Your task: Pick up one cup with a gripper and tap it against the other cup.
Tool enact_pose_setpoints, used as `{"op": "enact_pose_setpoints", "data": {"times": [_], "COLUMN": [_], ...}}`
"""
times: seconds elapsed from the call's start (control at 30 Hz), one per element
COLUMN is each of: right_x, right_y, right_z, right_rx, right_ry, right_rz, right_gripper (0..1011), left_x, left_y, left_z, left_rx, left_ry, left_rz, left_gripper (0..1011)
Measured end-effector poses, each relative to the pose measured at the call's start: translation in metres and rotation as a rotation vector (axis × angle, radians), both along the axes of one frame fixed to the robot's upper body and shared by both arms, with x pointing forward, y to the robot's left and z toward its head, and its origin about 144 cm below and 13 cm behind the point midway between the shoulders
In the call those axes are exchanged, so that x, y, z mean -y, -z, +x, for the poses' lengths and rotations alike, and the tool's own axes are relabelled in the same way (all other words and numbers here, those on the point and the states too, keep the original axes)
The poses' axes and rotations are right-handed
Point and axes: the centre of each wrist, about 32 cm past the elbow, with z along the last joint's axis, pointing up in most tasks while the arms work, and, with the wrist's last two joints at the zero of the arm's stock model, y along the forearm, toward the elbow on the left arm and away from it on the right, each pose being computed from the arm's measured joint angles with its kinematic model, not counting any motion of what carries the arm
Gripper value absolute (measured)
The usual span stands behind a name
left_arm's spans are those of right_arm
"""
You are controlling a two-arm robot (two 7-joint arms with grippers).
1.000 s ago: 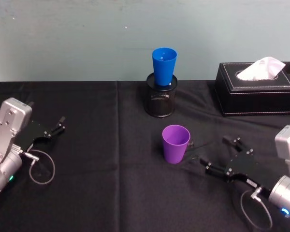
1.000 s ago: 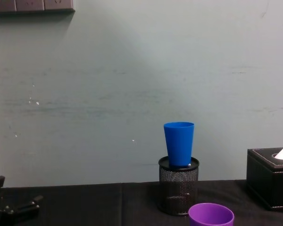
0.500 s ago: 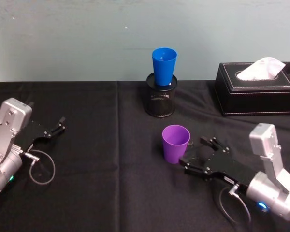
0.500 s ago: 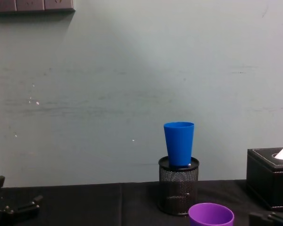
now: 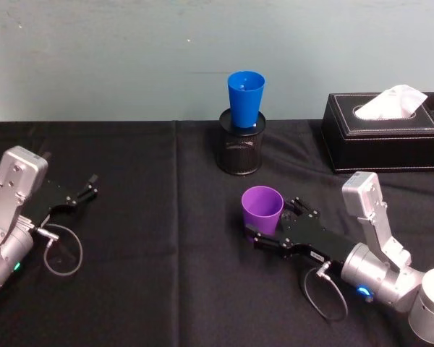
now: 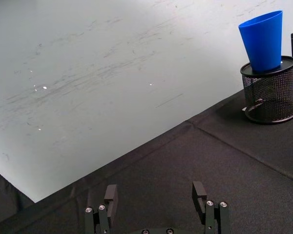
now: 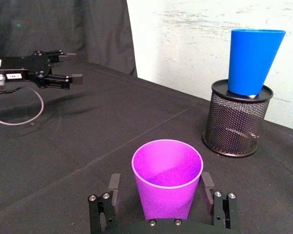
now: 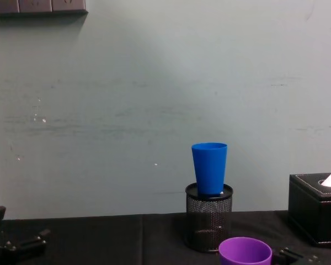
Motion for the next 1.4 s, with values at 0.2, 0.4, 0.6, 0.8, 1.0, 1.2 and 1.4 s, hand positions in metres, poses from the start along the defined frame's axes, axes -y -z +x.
{"op": "enact_pose_setpoints", "data": {"times": [0.2, 0.4, 0.6, 0.8, 1.0, 1.2, 1.4], "right_x": [-0.006, -0.011, -0.014, -0.014, -0.014, -0.014, -0.014], "right_y": [0.002, 0.003, 0.006, 0.006, 0.006, 0.006, 0.006], "right_z": [0.006, 0.011, 0.014, 0.014, 0.014, 0.013, 0.013], "right_rx": [0.002, 0.016, 0.016, 0.017, 0.018, 0.018, 0.018], "right_ry": [0.005, 0.012, 0.022, 0.023, 0.023, 0.022, 0.022], "right_rz": [0.0, 0.008, 0.015, 0.014, 0.014, 0.014, 0.014], "right_gripper": [1003, 1003, 1003, 1003, 947, 802, 747], "left_x": [0.0, 0.0, 0.0, 0.0, 0.0, 0.0, 0.0], "left_y": [0.0, 0.0, 0.0, 0.0, 0.0, 0.0, 0.0], "left_z": [0.0, 0.0, 0.0, 0.0, 0.0, 0.0, 0.0], "left_rx": [0.0, 0.0, 0.0, 0.0, 0.0, 0.0, 0.0], "left_ry": [0.0, 0.0, 0.0, 0.0, 0.0, 0.0, 0.0], "left_rz": [0.0, 0.0, 0.0, 0.0, 0.0, 0.0, 0.0], "left_gripper": [1000, 1000, 1000, 1000, 1000, 1000, 1000]}}
